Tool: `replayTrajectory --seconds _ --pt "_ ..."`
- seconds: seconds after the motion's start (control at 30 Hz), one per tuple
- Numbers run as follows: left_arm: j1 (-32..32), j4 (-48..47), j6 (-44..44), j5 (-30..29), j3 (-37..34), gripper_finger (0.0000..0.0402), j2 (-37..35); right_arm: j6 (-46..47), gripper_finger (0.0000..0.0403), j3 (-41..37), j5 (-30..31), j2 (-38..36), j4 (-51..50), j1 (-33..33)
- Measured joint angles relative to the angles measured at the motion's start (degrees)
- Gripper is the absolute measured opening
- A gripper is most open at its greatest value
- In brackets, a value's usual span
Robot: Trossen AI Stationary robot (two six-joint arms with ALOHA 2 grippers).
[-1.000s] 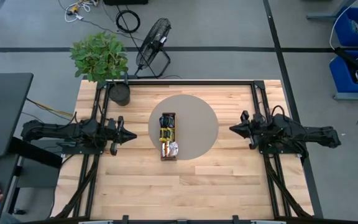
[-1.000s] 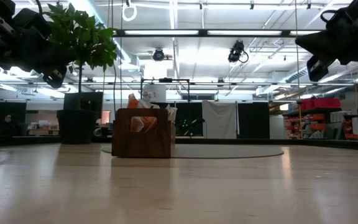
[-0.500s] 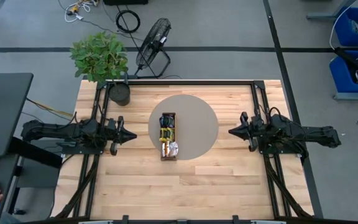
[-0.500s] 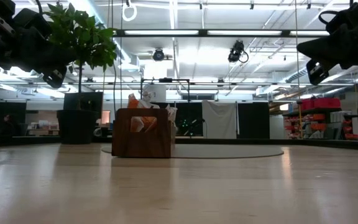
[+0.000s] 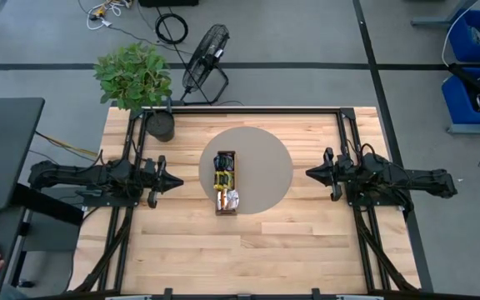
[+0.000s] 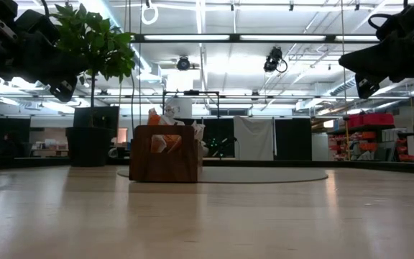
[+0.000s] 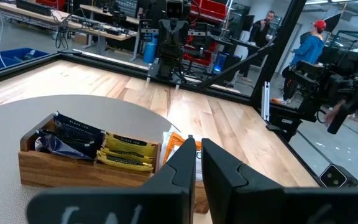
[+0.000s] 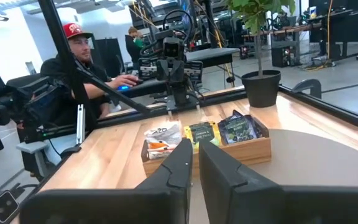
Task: Pick & Place Tea
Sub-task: Return to Home Position
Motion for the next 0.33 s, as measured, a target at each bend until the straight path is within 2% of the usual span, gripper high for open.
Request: replayTrajectory --seconds 0.33 --pt "0.0 0.0 0.0 0.0 0.0 0.0030 0.0 0.0 0.0038 0.0 0.0 0.0 0.0 0.0"
